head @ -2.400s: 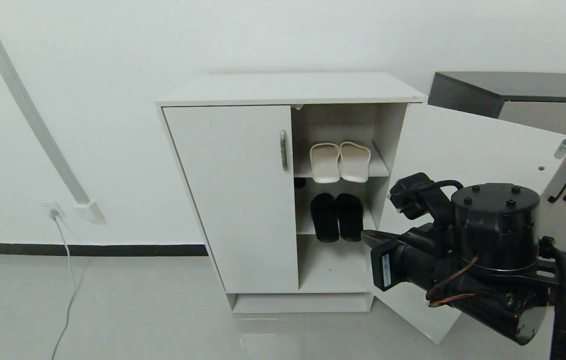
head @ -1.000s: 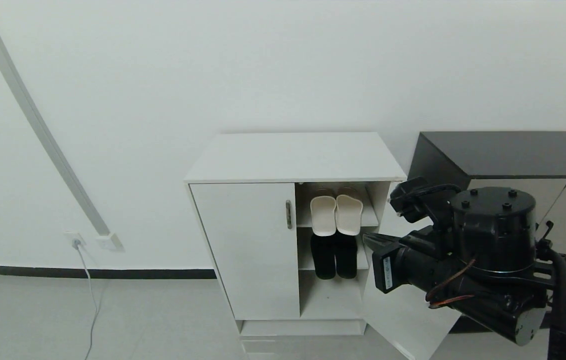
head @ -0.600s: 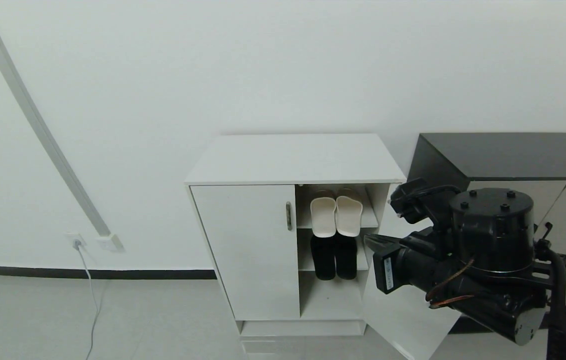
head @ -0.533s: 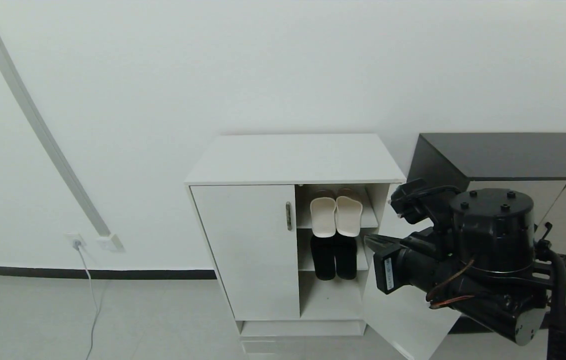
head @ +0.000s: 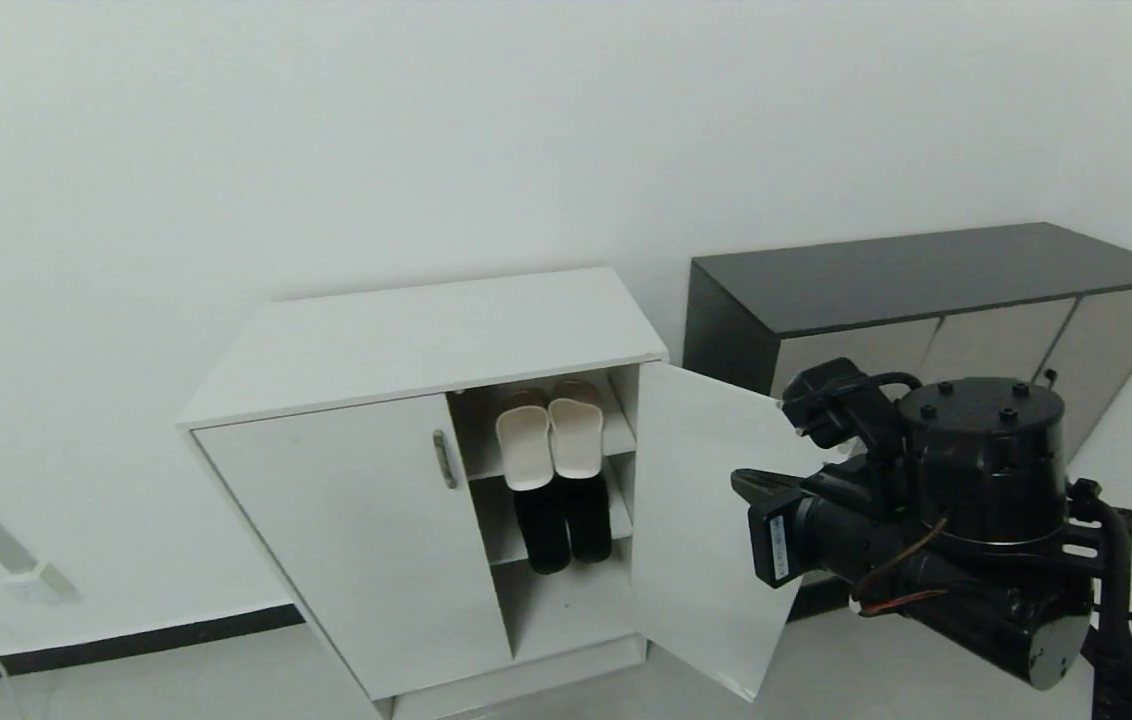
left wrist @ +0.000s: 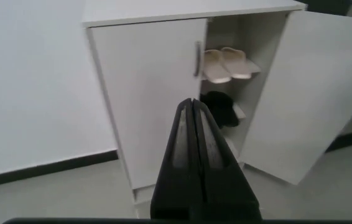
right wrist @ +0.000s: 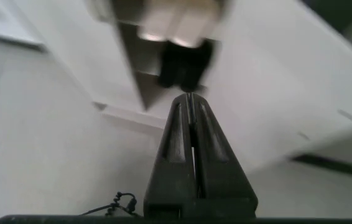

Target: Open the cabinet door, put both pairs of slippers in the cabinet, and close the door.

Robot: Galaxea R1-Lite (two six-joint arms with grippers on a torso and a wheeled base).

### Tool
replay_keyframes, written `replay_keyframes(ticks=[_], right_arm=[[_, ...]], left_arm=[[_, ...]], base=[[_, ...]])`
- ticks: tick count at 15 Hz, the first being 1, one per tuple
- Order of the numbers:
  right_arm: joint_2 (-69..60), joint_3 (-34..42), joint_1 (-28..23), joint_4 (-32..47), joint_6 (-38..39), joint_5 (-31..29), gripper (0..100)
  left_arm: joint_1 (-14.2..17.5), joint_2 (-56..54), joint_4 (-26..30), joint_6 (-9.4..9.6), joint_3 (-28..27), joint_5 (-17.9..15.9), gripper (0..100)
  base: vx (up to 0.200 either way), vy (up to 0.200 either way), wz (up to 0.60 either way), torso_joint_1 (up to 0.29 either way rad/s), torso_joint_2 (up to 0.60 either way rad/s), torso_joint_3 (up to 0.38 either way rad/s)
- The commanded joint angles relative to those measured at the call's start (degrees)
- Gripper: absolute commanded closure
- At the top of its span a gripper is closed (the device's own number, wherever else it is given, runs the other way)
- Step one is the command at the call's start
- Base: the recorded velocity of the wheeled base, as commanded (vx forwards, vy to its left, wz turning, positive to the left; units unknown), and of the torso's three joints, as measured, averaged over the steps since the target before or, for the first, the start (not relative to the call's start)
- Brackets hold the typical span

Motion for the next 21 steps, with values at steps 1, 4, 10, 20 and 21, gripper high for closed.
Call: replay_keyframes(ticks=[1, 4, 10, 20, 21], right_arm=[[0.01, 0.11, -0.30, -0.07, -0.06, 0.03, 100], [0.10, 0.29, -0.30, -0.07, -0.76, 0.12, 100], [2.12, -0.33, -2.33, -1.83, -0.85, -0.15, 100], [17.15, -29.07, -24.30, 11.35, 3.11, 4.25, 100], [18.03, -29.95, -24.74, 11.53, 3.11, 4.25, 100]], left_arm=[[0.06, 0.05, -0.05, -0.07, 0.00, -0.02, 100], [0.06, 0.05, -0.05, -0.25, 0.00, 0.07, 100], [0.06, 0.05, -0.05, -0.25, 0.00, 0.07, 100], [0.06, 0.05, 0.04, -0.25, 0.00, 0.07, 100], [0.06, 0.05, -0.05, -0.25, 0.00, 0.07, 100]], base=[[0.000, 0.000, 0.00, 0.000, 0.00, 0.000], [0.000, 0.000, 0.00, 0.000, 0.00, 0.000], [-0.100, 0.000, 0.00, 0.002, 0.00, 0.001], [0.000, 0.000, 0.00, 0.000, 0.00, 0.000], [0.000, 0.000, 0.00, 0.000, 0.00, 0.000]])
